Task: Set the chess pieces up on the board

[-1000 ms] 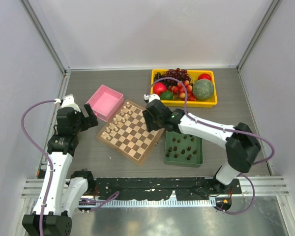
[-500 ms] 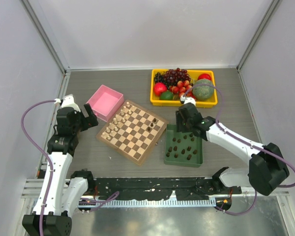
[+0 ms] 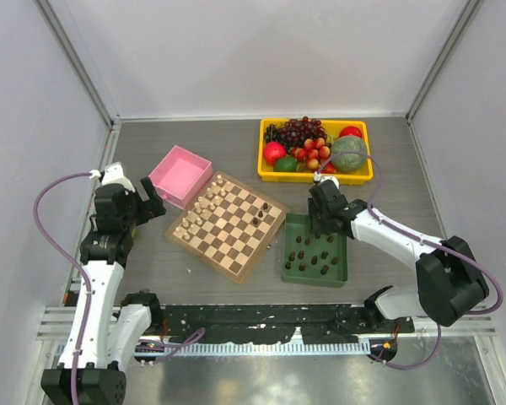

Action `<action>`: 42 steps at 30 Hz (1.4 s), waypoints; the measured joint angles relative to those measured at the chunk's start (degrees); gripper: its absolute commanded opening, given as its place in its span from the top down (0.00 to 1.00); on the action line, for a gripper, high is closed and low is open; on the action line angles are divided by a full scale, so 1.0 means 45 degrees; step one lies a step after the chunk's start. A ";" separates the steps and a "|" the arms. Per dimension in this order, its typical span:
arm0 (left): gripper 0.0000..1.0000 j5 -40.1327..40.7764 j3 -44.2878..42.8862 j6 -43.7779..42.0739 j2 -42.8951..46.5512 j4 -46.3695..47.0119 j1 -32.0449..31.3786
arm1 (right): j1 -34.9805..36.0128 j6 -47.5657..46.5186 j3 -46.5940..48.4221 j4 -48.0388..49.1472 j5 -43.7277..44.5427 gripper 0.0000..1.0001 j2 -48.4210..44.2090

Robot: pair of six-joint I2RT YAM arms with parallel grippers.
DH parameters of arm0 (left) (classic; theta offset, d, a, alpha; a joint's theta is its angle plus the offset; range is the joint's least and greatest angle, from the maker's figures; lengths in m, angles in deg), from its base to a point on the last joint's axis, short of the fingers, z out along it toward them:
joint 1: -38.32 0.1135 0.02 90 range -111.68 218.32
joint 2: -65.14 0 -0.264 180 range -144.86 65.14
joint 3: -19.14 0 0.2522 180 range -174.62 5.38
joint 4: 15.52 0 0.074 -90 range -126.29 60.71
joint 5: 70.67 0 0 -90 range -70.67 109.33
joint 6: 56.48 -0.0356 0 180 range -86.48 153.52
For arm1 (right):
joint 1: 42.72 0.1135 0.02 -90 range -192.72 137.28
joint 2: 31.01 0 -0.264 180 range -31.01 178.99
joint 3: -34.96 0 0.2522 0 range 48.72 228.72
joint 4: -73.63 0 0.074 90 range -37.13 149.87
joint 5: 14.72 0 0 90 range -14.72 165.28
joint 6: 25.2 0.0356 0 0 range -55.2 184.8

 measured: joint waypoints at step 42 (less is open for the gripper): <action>0.01 -0.0053 0.0000 0.0000 -0.0087 0.0000 0.0049 | 0.0000 -0.0311 -0.0345 -0.0005 0.0136 0.77 0.0865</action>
